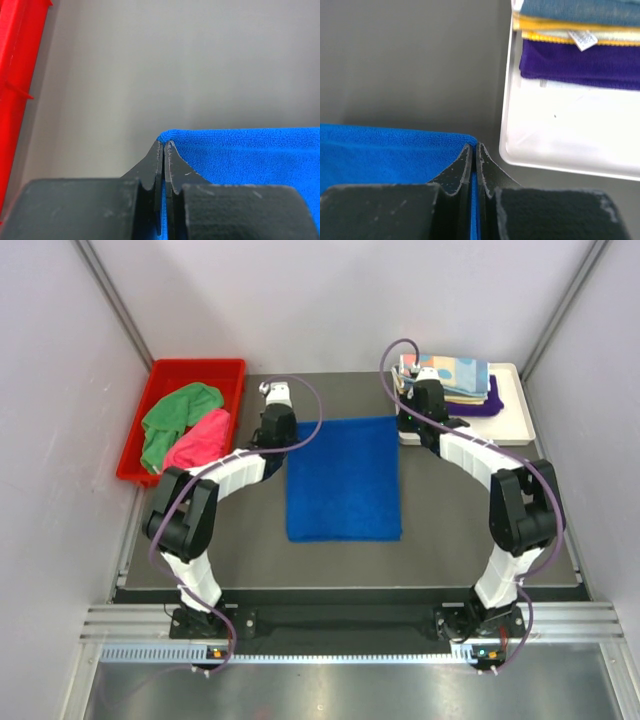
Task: Fold and stack the towels
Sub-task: Fold the towel
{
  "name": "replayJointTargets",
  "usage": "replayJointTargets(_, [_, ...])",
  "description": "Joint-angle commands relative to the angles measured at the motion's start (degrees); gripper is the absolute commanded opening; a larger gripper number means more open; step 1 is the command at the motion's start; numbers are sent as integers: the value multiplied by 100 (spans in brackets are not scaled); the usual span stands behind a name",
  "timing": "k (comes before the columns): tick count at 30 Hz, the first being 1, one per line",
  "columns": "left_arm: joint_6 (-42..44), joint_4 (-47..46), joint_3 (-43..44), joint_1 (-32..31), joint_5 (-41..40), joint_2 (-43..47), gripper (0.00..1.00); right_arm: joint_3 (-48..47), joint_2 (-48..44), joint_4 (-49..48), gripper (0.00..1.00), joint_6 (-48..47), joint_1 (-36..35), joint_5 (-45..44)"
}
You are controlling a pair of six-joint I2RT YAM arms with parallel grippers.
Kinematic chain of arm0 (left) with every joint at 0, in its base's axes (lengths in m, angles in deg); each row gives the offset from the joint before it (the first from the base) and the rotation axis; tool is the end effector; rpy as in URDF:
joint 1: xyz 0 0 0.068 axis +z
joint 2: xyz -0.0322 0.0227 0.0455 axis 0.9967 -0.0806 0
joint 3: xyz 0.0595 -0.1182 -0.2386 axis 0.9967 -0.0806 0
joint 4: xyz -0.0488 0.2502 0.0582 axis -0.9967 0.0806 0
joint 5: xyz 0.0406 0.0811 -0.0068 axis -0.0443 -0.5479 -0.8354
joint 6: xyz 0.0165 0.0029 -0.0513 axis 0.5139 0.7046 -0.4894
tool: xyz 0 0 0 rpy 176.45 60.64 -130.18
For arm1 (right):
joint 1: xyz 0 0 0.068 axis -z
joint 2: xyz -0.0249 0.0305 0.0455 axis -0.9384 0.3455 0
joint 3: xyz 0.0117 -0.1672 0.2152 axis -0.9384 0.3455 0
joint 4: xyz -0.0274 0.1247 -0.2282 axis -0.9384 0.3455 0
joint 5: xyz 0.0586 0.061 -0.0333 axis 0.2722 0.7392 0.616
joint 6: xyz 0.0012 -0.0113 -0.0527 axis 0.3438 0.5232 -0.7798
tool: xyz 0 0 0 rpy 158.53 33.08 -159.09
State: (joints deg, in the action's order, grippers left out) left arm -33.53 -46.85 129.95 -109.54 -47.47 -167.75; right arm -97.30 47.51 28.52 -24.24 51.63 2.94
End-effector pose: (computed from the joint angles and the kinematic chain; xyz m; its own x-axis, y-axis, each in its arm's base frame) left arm 0.3767 -0.1554 0.2220 -0.3870 -0.0897 -0.9177 -0.0052 0.9954 -0.0952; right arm 0.3937 0.1258 0.2506 -0.5304 0.1040 -0.8414 -0.0989 0.9781 0.1832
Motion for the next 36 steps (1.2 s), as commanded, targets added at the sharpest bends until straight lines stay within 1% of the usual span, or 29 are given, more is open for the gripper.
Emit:
replayJointTargets(1, [53,-481,297,96,43,61,0,-370,0,-407,0,-96,119,47])
replayJointTargets(8, [-35,-375,78,105,464,298,0,87,-289,-477,1,-61,128,126])
replayJointTargets(17, [-395,-411,-766,87,895,1009,0,1053,-1027,-600,0,123,119,319])
replayJointTargets(21, [-501,-270,-1161,52,1159,1387,0,1668,-1423,-670,0,229,110,424])
replayJointTargets(29, [-659,-217,-2031,-115,1247,2064,0,2714,-2205,-784,0,431,-109,504])
replayJointTargets(36, [-800,-217,-2655,-299,1133,2512,0,3339,-2741,-785,0,572,-390,478])
